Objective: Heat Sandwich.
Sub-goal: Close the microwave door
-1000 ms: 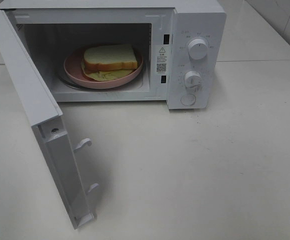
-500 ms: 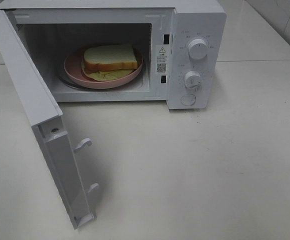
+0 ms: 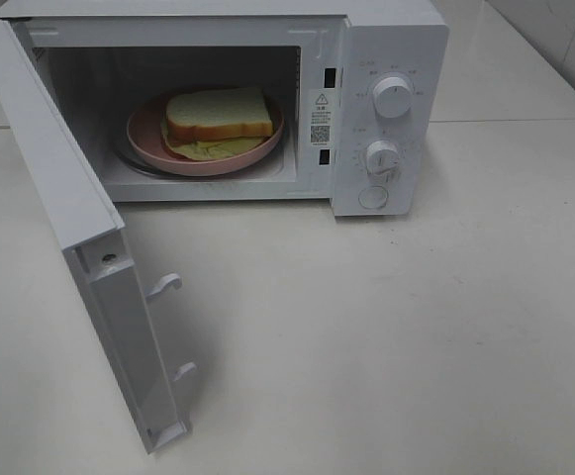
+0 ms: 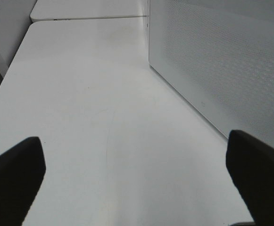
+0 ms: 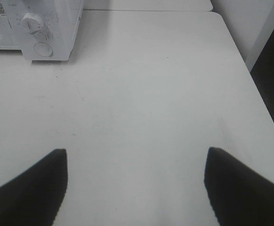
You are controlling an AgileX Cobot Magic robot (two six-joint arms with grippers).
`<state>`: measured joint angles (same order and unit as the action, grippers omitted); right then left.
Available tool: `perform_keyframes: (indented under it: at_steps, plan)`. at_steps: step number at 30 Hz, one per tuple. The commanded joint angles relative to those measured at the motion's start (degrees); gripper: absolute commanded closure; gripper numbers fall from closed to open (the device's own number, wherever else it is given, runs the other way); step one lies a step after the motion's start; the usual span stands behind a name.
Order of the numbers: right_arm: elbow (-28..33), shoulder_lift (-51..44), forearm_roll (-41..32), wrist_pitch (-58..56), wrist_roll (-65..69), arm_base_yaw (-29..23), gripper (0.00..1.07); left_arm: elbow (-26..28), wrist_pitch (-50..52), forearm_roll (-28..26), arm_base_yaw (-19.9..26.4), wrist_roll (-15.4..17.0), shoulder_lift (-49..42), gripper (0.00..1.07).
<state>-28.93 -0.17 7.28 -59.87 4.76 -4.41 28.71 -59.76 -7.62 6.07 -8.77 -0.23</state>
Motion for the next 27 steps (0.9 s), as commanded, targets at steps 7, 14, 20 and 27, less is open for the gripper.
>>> perform_keyframes:
  at_steps: [7, 14, 20, 27]
  plan:
    - [0.06, -1.60, -0.17, 0.40, -0.52, 0.46, 0.31, -0.11, 0.57, -0.34, -0.29, 0.40, -1.32, 0.05]
    - [0.06, -1.60, -0.17, 0.40, -0.52, 0.46, 0.31, -0.11, 0.57, -0.34, -0.29, 0.40, -1.32, 0.05]
    - [0.06, -1.60, -0.17, 0.40, -0.52, 0.46, 0.31, -0.11, 0.57, -0.34, -0.29, 0.40, -1.32, 0.05]
    - [0.06, -1.60, -0.17, 0.40, -0.52, 0.46, 0.31, -0.11, 0.57, -0.34, -0.29, 0.40, -1.32, 0.05]
